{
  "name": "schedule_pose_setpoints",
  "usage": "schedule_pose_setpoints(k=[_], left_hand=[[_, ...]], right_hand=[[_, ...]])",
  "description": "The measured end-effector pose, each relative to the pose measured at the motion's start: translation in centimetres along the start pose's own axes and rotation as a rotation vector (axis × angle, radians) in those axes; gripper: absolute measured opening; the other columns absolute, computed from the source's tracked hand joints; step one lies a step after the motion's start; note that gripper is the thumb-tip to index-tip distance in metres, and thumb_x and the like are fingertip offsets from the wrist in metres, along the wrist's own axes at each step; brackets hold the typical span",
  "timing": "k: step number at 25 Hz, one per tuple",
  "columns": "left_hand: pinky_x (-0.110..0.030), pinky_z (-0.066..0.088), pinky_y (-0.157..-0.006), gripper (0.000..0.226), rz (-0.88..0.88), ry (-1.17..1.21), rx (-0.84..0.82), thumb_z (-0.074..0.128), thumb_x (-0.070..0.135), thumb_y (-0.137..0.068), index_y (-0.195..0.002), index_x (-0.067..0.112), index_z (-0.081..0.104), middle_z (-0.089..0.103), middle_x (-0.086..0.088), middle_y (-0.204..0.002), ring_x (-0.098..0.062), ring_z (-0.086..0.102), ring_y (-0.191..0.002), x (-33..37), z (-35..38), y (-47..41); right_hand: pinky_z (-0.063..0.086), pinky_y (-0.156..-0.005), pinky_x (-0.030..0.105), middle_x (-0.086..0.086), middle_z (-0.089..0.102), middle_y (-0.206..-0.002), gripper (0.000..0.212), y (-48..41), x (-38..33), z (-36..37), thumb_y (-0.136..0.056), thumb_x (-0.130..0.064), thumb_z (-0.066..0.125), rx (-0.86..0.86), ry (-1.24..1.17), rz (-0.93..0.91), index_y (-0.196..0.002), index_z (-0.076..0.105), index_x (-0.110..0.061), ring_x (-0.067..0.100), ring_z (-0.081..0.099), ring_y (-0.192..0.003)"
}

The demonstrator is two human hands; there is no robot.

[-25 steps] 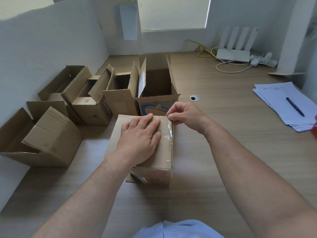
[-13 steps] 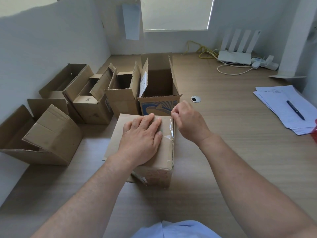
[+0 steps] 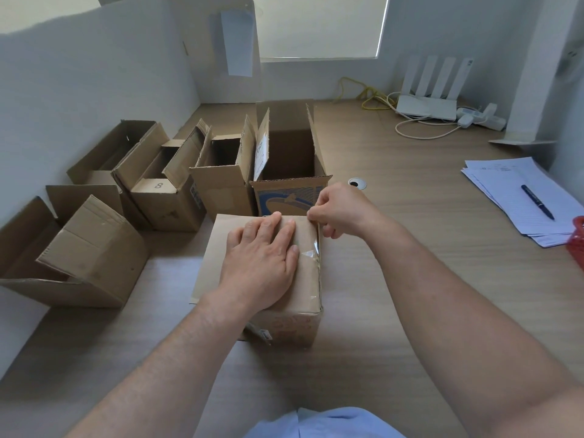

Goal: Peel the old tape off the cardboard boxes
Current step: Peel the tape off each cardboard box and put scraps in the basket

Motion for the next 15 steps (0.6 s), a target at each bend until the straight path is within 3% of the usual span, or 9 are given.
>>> schedule_pose_setpoints(k=[4,9,12,15], left_hand=[[-0.034,0.004,-0.106,0.056,-0.007,0.003,-0.004,0.015,0.052,-0.098,-0.151,0.035,0.012,0.011,0.007,-0.159,-0.016,0.005,-0.141,0.01,0.0,0.13],[-0.035,0.003,-0.108,0.056,-0.008,0.008,-0.011,0.014,0.052,-0.098,-0.151,0.035,0.012,0.01,0.007,-0.159,-0.016,0.004,-0.141,0.2,0.0,0.07],[-0.037,0.004,-0.109,0.056,-0.014,0.006,-0.016,0.014,0.052,-0.098,-0.151,0.035,0.011,0.009,0.007,-0.159,-0.016,0.004,-0.142,0.18,0.16,0.12],[-0.036,0.004,-0.109,0.056,-0.015,0.008,-0.01,0.014,0.052,-0.098,-0.151,0.035,0.011,0.009,0.007,-0.16,-0.016,0.004,-0.142,0.05,0.16,0.1]], right_hand=[[0.06,-0.057,0.034,0.014,0.067,-0.062,0.015,-0.41,-0.72,-0.6,-0.08,-0.002,0.05,-0.114,-0.065,0.091,-0.072,0.063,0.003,0.026,0.068,-0.055],[0.043,-0.052,0.025,0.013,0.046,-0.066,0.009,0.25,-0.38,-0.58,-0.084,0.002,0.054,-0.246,-0.327,0.181,-0.084,0.055,-0.007,0.023,0.044,-0.059],[0.045,-0.05,0.024,0.015,0.048,-0.068,0.011,0.26,-0.73,-0.39,-0.084,0.005,0.05,-0.248,-0.318,0.205,-0.083,0.054,-0.005,0.023,0.046,-0.057],[0.052,-0.058,0.029,0.017,0.053,-0.068,0.016,0.48,-0.33,-0.37,-0.081,0.011,0.045,-0.188,-0.297,0.224,-0.079,0.055,-0.001,0.027,0.052,-0.06]])
Point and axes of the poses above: each hand's wrist, its own y-axis away from the middle knuckle, its own z-axis out of the palm, x = y × z, the point moved 4 cm from there along -y, towards the middle knuckle
